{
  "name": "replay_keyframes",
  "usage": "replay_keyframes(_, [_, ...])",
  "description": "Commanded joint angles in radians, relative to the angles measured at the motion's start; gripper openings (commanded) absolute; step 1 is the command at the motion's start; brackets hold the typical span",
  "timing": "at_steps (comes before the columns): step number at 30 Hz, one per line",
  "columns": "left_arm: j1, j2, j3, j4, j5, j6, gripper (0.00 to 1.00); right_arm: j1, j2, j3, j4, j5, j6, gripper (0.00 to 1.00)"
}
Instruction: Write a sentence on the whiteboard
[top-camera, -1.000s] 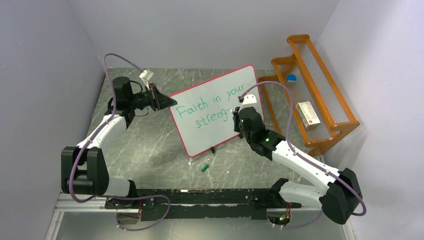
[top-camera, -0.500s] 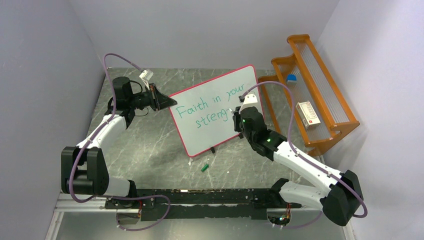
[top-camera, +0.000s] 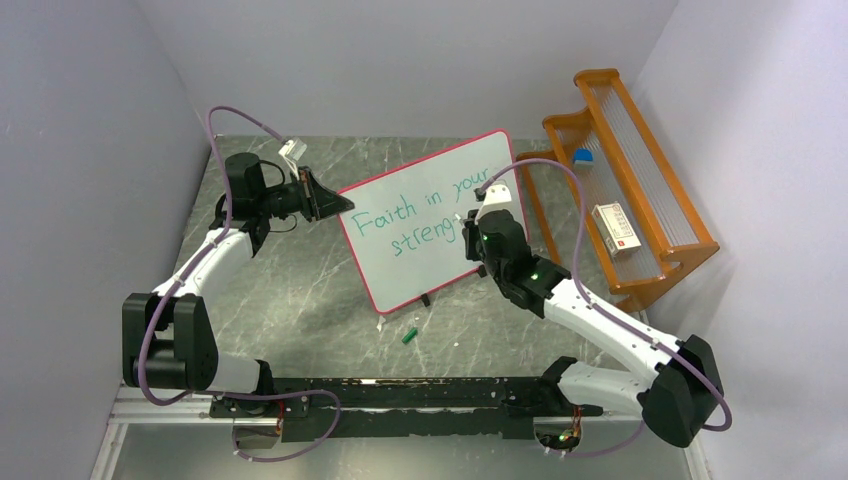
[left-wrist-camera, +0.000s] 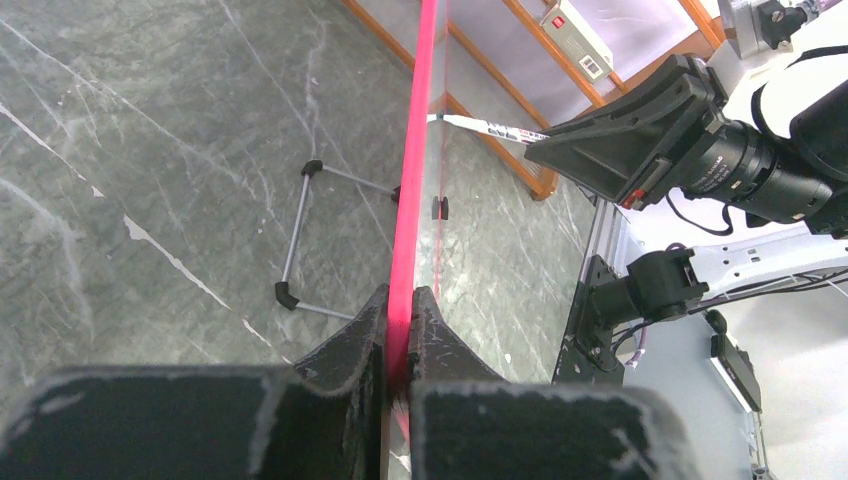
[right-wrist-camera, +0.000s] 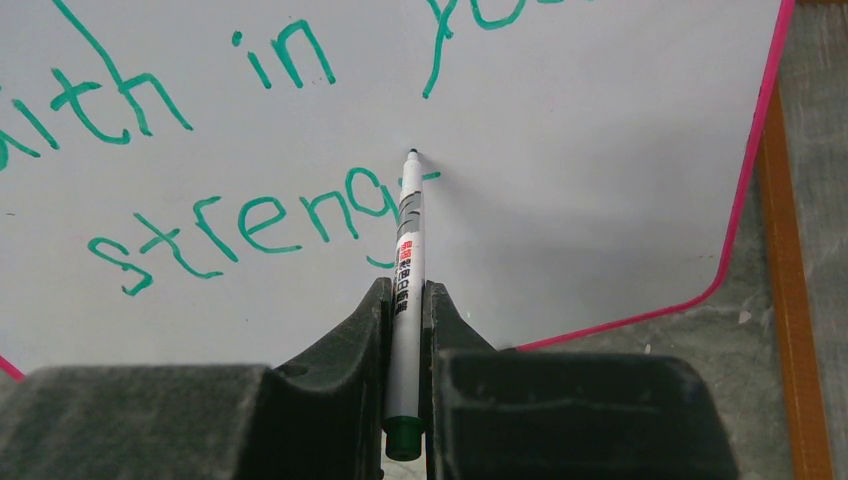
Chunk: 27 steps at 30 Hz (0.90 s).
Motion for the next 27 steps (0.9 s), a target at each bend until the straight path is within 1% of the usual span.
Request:
replay_keyframes(1, [-0.019, 0.041, -0.016, -0.090, -0.072, 0.082, 0.05, -0.006, 0.009, 0.015, 0.008, -0.003, -0.005, 0.00])
replay_keyframes(20, [-0.019, 0.041, -0.016, -0.091, -0.074, 0.083, 0.05, -0.007, -0.034, -0.039, -0.065, -0.030, 0.028, 0.00])
replay_keyframes(27, [-0.019, 0.040, -0.016, -0.091, -0.075, 0.082, 0.05, -0.006, -0.035, -0.041, -0.068, 0.000, 0.025, 0.00])
